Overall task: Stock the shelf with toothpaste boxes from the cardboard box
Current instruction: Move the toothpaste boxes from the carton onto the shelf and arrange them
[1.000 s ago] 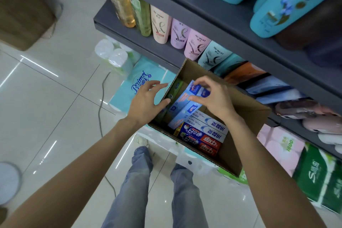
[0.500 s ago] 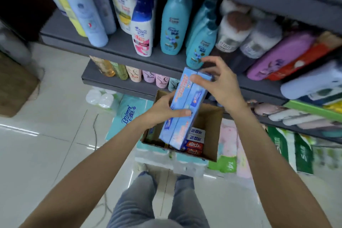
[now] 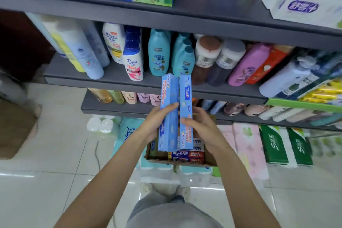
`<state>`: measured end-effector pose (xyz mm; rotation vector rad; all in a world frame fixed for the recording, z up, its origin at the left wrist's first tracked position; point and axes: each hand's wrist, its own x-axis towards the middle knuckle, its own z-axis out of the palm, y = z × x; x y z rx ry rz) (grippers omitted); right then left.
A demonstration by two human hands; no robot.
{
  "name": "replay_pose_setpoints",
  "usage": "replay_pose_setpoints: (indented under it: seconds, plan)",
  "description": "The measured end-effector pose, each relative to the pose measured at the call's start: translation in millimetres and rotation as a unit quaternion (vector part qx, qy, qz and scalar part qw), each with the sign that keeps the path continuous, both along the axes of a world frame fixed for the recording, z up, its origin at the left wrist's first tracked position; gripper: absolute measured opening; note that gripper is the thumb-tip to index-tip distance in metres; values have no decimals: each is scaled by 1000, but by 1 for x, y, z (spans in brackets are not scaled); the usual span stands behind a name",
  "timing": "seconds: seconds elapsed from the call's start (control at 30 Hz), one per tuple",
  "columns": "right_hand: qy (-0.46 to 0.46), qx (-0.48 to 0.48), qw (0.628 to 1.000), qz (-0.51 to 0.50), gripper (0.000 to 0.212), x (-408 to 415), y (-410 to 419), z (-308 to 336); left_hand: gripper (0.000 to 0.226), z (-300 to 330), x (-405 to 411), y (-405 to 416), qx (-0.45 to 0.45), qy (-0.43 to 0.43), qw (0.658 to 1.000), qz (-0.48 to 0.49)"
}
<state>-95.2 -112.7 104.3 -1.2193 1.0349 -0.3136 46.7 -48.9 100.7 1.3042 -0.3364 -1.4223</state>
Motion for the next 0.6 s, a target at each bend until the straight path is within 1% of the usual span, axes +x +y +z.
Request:
replay_pose_setpoints:
  seconds: [0.07, 0.1, 0.17, 0.23, 0.3, 0.33, 0.4, 0.43, 0.53, 0.6]
  plan:
    - [-39, 73, 996, -24, 35, -10, -8, 3, 23, 9, -1, 4, -3, 19, 999, 30]
    - [-58, 93, 993, -38, 32, -17, -11, 4, 22, 12, -2, 7, -6, 23, 999, 47]
    - [-86, 106, 989, -53, 32, -29, -15, 4, 25, 17, -6, 12, -2, 39, 995, 93]
    - [-103, 104, 988, -48, 40, -38, -20, 7, 32, 22, -11, 16, 7, 53, 990, 129]
    - [-110, 97, 989, -22, 45, -44, -24, 13, 44, 25, -16, 19, 21, 49, 989, 141]
    - [-109, 84, 990, -4, 41, -47, -28, 14, 47, 26, -18, 20, 27, 44, 987, 149]
    - [-116, 56, 991, 30, 24, -51, -35, 21, 48, 28, -21, 23, 23, 33, 984, 175]
    - [-126, 47, 990, 46, 23, -53, -38, 29, 48, 31, -23, 26, 18, 29, 981, 190]
    - [-154, 6, 982, 108, 35, -54, -50, 55, 42, 43, -26, 34, 30, 14, 969, 244]
    - [-183, -26, 973, 138, 38, -51, -55, 76, 42, 54, -24, 41, 32, -6, 965, 260]
